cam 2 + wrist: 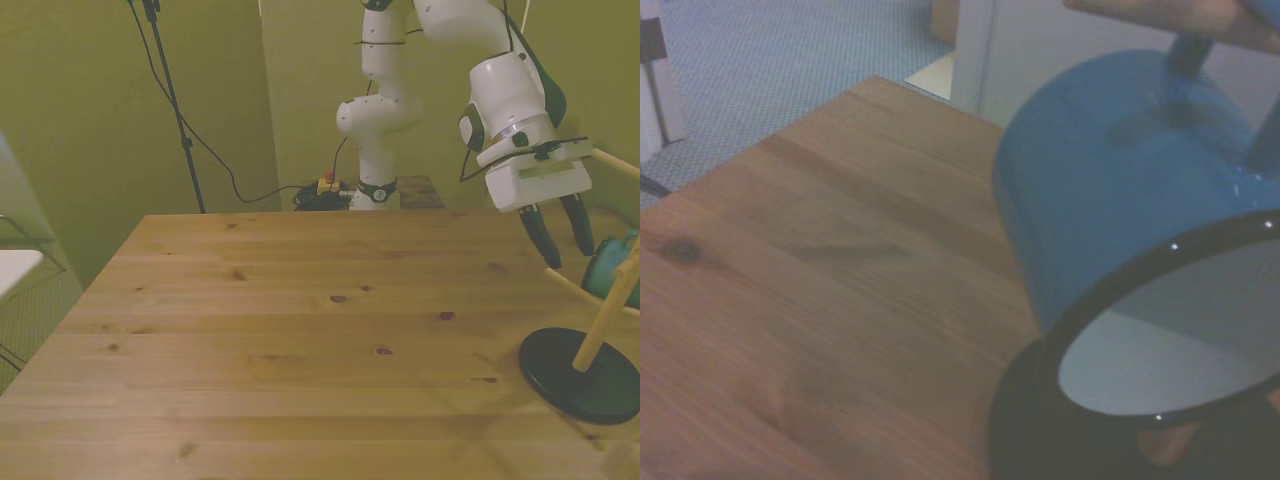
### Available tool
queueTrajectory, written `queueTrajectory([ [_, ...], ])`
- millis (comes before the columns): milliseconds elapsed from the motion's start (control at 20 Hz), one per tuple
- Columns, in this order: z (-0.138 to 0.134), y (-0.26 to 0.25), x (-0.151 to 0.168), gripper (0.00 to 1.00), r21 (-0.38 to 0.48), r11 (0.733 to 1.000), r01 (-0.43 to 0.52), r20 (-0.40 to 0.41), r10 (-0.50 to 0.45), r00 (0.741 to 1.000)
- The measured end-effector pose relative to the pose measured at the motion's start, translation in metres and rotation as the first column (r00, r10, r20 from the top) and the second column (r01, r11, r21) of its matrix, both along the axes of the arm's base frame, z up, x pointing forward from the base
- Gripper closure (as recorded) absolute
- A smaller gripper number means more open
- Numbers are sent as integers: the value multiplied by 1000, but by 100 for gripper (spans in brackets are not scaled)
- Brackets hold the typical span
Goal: Unload the mug
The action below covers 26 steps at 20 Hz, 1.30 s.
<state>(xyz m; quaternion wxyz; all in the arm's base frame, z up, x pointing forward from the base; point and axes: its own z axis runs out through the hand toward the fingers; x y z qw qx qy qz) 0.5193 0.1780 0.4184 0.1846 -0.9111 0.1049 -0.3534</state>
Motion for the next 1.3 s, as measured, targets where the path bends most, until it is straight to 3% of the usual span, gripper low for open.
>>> queueTrajectory([
  [450,25,31,-5,0,14,998,-59,71,58,996],
  [950,24,14,-2,0,51,999,-14,58,11,998],
  [1300,35,8,13,0,74,996,-52,60,48,997],
])
